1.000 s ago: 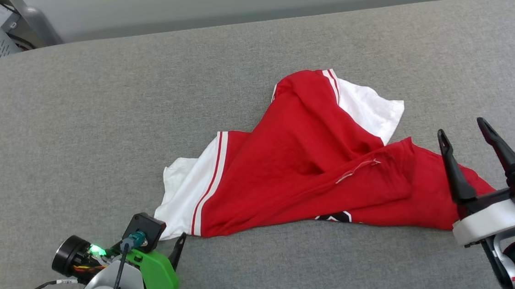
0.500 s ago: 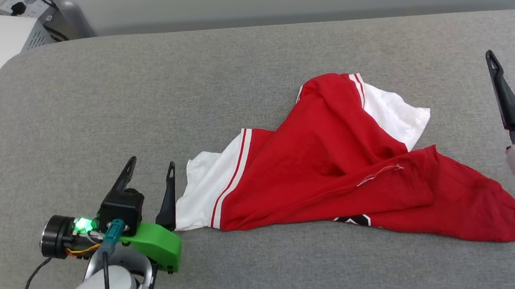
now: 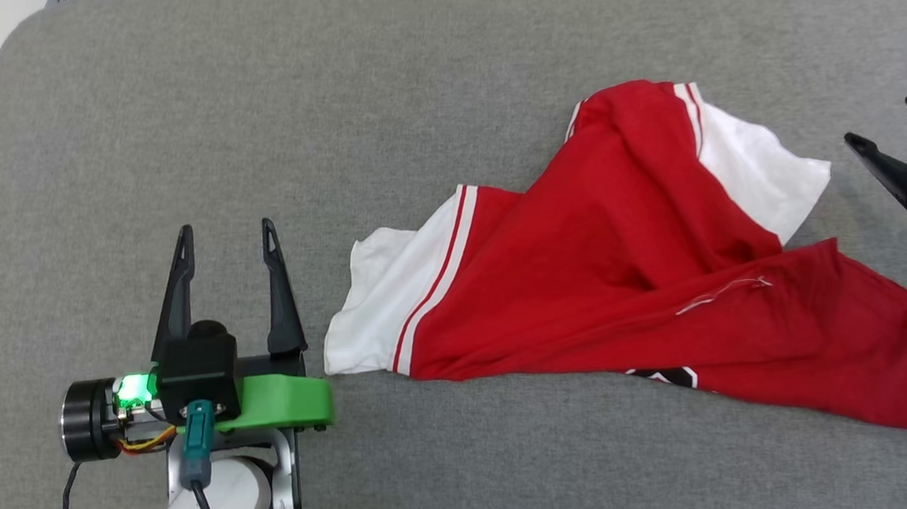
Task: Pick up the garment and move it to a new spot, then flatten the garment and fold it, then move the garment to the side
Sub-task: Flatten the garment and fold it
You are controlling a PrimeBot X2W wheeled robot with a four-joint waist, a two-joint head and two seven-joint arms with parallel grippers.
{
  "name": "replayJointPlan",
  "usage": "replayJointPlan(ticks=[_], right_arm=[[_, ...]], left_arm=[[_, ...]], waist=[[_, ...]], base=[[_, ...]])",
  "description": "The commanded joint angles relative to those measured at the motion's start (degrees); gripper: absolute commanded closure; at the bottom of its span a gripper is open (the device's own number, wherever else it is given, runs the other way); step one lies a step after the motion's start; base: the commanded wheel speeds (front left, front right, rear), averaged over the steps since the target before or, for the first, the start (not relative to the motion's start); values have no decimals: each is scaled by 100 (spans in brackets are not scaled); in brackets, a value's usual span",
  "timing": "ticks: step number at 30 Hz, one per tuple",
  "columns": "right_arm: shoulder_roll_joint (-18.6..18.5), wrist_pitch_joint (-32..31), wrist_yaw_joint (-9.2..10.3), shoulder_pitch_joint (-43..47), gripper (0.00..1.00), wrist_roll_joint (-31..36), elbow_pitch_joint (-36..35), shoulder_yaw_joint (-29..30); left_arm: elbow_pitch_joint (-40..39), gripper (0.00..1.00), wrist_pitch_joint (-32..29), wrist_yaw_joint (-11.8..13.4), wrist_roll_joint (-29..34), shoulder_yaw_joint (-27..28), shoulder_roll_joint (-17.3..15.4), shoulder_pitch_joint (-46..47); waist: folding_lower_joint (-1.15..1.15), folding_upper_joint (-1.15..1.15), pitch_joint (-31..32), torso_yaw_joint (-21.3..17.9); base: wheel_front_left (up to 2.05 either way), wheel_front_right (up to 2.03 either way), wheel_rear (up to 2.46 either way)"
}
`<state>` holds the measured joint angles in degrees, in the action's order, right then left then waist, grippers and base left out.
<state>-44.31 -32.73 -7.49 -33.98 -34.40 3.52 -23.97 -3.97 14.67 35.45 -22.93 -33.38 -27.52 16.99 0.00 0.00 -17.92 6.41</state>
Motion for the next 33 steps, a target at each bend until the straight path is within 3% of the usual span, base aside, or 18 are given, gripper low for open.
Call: replayJointPlan(ticks=[1,7,19,21,22,27,33], right_arm=[[-49,-233,0,-176,0,-205,85,-154],[-187,-774,0,-725,0,-550,545,-749],[7,-566,0,-1000,0,-672,1618,-2018],[30,-286,0,-1077,96,-699,1713,-2110],[24,-119,0,-1117,100,-693,1751,-2144],[-21,718,0,-1211,100,-676,1768,-2130],[-74,1523,0,-1032,100,-494,1252,-2042]], left_arm=[[-47,0,32,-55,186,146,118,-120],[-57,0,32,-480,757,635,606,-230],[105,0,32,-1136,1390,1320,1255,-244],[139,0,32,-1229,1464,1433,1313,-286],[162,0,32,-1279,1499,1480,1337,-310],[247,0,32,-1471,1632,1652,1437,-419],[344,0,32,-1641,1740,1813,1525,-680]], waist=[[0,0,-289,195],[0,0,-650,370],[0,0,-1005,427],[0,0,-961,370],[0,0,-919,344],[0,0,-630,236],[0,0,-162,15]], base=[[0,0,0],[0,0,0],[0,0,0],[0,0,0],[0,0,0],[0,0,0],[0,0,0]])
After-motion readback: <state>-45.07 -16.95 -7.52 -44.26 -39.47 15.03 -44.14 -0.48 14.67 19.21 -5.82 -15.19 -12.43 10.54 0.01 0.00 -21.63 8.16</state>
